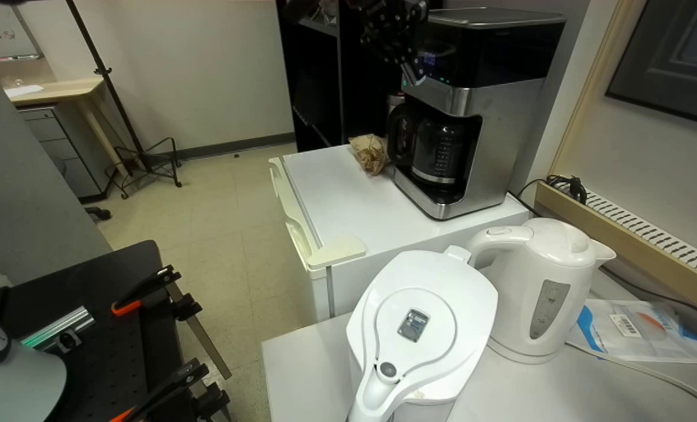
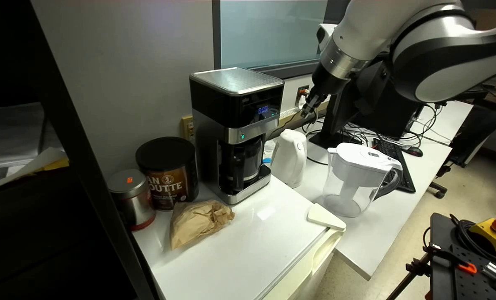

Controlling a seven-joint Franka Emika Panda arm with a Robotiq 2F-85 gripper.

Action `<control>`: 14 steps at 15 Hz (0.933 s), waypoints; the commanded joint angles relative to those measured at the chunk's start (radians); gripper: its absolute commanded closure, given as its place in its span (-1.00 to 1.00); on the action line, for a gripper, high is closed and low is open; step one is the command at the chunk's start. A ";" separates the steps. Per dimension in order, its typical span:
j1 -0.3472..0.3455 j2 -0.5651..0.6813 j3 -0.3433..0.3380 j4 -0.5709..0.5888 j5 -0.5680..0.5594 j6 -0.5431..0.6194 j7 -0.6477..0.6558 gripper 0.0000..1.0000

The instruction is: Press a button on the coffeemaker.

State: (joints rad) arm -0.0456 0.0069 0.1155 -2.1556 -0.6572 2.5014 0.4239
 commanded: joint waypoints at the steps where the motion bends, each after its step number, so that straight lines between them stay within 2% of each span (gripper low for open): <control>1: 0.039 0.073 -0.036 0.067 -0.037 0.034 0.044 0.94; 14: 0.120 0.221 -0.118 0.210 -0.030 0.050 0.055 0.94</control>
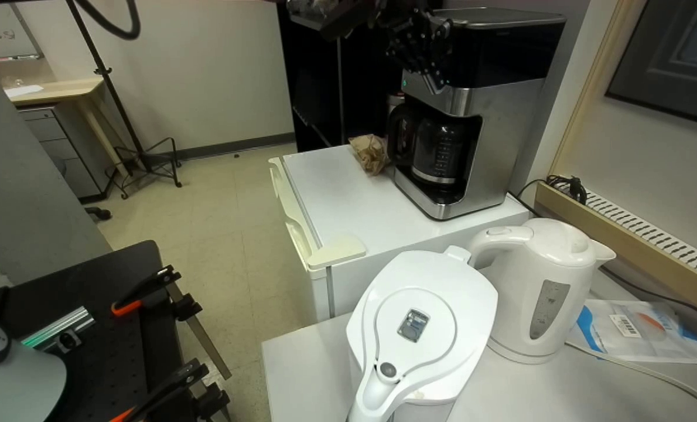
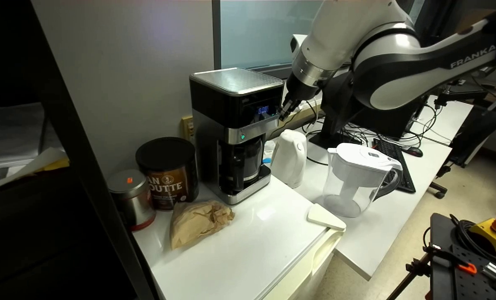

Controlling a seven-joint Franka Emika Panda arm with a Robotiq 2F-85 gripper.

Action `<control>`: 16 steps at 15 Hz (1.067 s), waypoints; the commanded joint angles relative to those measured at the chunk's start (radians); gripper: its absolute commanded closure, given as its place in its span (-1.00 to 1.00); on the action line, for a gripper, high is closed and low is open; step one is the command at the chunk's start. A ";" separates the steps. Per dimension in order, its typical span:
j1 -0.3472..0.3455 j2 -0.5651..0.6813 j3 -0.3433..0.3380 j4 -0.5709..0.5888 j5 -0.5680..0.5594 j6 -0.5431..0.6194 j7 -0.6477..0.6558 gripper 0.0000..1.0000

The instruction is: Press a button on the coffeemaker.

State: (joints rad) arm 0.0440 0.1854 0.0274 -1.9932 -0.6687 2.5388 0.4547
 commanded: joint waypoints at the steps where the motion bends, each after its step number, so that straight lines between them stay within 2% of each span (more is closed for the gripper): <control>1: 0.034 0.051 -0.034 0.055 -0.016 0.013 0.024 0.94; 9: 0.054 0.054 -0.056 0.063 -0.022 0.023 0.021 0.95; 13: 0.064 -0.032 -0.045 -0.032 -0.031 -0.001 -0.022 0.95; 16: 0.069 -0.118 -0.036 -0.120 -0.082 0.005 -0.039 0.95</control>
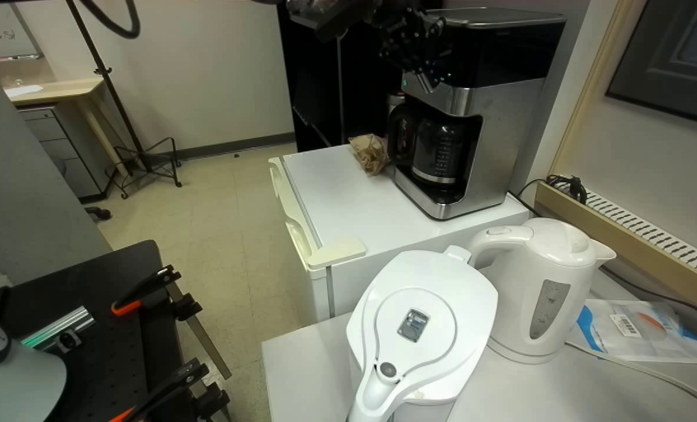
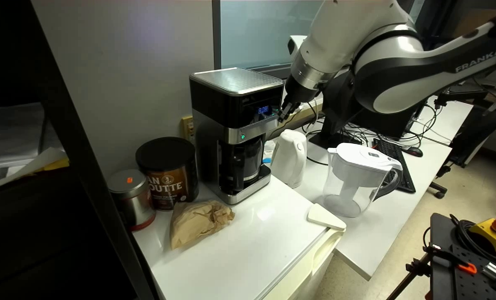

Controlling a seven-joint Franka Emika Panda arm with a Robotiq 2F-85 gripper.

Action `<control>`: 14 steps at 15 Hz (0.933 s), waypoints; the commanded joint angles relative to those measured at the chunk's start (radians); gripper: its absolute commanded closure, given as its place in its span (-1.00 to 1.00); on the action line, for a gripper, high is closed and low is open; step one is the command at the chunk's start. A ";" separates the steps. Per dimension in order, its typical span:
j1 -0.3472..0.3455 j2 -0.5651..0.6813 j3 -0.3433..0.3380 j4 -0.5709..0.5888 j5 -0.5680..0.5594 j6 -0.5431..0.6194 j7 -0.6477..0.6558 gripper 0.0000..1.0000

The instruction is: Press a button on the coffeemaker.

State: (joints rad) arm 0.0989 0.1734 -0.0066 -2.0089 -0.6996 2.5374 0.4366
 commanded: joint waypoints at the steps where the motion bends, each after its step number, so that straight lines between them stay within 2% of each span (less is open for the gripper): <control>1: 0.014 -0.131 0.003 -0.128 -0.070 0.007 -0.020 0.95; 7: -0.007 -0.314 0.050 -0.313 -0.154 0.023 -0.051 0.97; 14: -0.012 -0.471 0.087 -0.484 -0.134 0.027 -0.182 0.97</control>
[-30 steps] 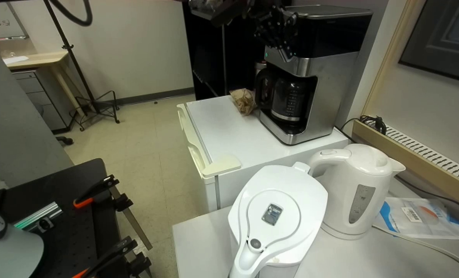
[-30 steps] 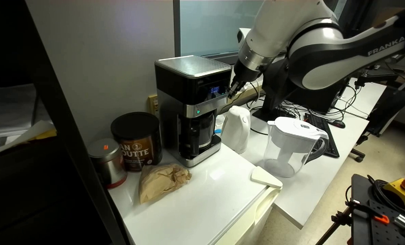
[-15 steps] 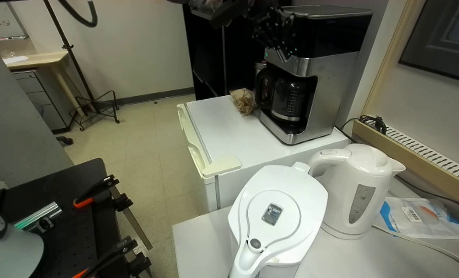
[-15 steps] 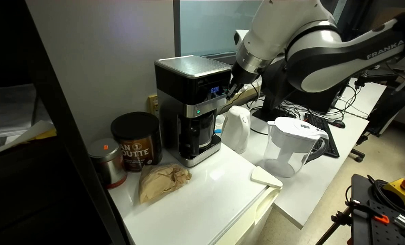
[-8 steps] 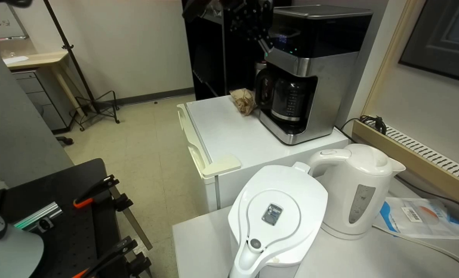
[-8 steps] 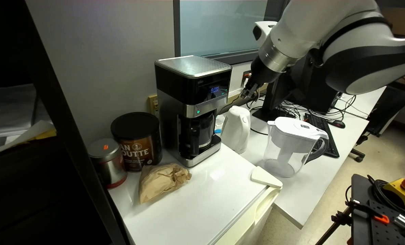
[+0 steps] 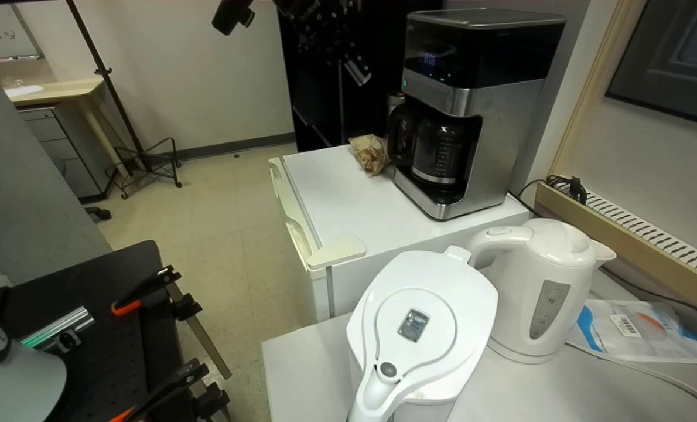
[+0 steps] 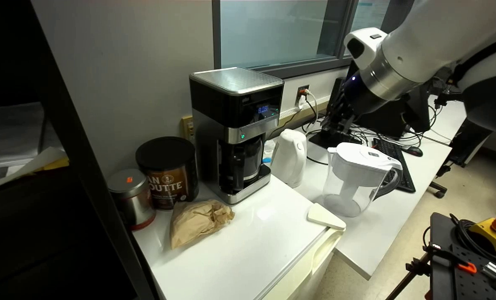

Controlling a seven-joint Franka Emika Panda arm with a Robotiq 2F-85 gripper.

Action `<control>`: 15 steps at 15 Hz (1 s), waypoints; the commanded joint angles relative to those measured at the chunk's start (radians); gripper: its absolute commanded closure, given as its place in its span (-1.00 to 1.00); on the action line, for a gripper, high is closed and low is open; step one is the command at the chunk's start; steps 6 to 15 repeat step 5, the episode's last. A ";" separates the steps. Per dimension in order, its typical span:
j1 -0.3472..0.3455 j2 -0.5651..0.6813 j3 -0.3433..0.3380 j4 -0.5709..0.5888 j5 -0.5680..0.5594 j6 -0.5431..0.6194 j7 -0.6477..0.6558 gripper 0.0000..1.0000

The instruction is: Press a button on the coffeemaker.

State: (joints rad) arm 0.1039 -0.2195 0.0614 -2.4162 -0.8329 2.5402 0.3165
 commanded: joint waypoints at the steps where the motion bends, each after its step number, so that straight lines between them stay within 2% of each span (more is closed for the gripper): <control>1: -0.018 -0.091 0.023 -0.090 -0.001 0.026 -0.073 0.96; 5: -0.019 -0.124 0.035 -0.115 0.006 0.022 -0.113 0.96; 15: -0.019 -0.124 0.035 -0.115 0.006 0.022 -0.113 0.96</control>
